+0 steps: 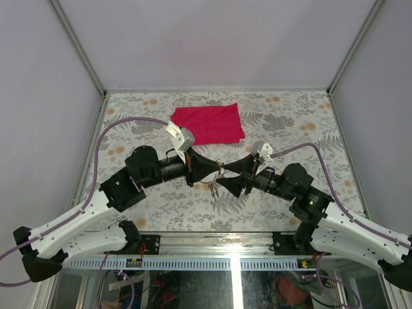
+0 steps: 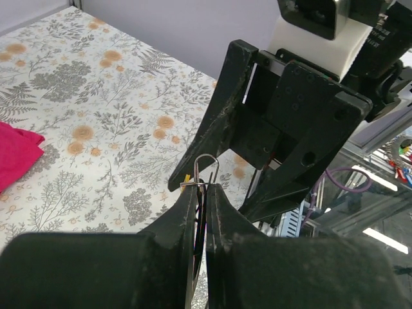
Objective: Put the keys on the keyring
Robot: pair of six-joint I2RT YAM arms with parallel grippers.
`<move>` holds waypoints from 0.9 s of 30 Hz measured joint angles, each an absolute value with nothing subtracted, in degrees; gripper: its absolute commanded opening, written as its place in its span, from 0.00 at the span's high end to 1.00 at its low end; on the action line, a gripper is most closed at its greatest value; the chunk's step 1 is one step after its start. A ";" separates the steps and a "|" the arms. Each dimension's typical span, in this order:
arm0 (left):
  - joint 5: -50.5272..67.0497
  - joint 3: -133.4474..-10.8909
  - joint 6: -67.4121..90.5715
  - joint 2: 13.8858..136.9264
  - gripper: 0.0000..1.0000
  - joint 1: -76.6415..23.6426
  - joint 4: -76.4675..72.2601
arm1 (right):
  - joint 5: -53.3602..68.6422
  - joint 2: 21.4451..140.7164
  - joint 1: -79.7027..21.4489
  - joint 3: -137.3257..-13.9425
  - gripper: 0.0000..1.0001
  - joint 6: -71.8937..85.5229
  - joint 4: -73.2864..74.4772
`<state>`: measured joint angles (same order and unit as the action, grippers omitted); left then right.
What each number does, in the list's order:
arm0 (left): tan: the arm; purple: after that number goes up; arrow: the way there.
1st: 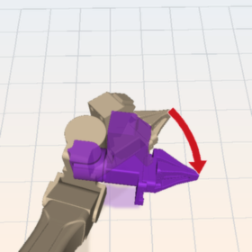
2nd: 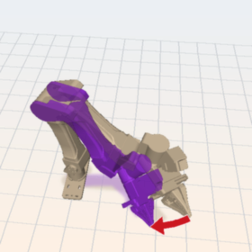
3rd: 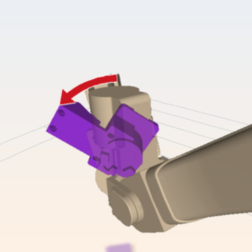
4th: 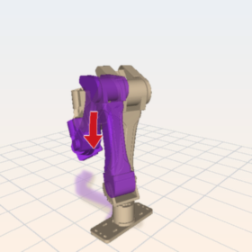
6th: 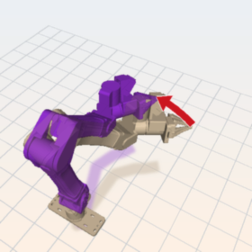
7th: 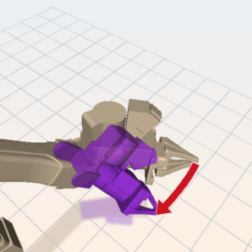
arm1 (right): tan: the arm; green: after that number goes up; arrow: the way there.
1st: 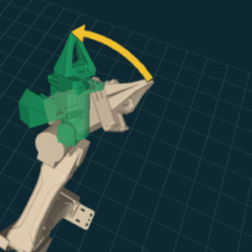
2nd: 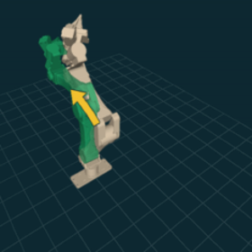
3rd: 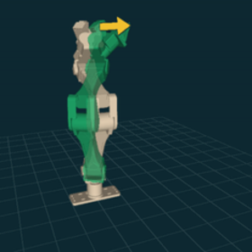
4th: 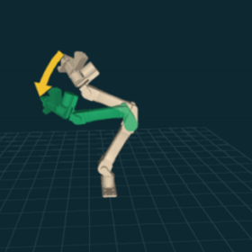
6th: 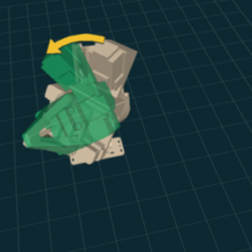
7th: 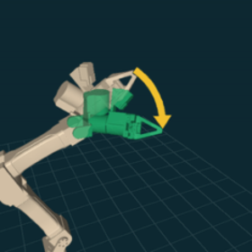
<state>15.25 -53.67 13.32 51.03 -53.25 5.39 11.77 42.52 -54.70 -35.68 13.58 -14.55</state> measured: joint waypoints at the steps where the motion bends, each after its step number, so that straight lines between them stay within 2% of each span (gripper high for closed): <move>1: 15.46 -53.45 13.67 50.89 1.00 -53.25 4.97 | 11.73 42.72 -54.70 -35.66 0.38 13.80 -15.40; 9: 16.40 -53.23 15.05 49.89 1.00 -53.25 3.46 | 11.53 44.66 -54.70 -35.38 0.44 13.98 -17.06; 12: 16.56 -53.23 15.40 49.56 1.00 -53.25 3.33 | 11.51 45.39 -54.70 -35.38 0.54 13.96 -17.06; 21: 16.27 -52.51 16.47 48.73 1.00 -53.25 1.56 | 11.51 45.69 -54.70 -35.35 0.98 14.90 -19.94; 27: 13.87 -49.67 18.83 47.20 1.00 -53.28 -1.85 | 11.42 45.69 -54.68 -35.38 1.00 15.27 -19.66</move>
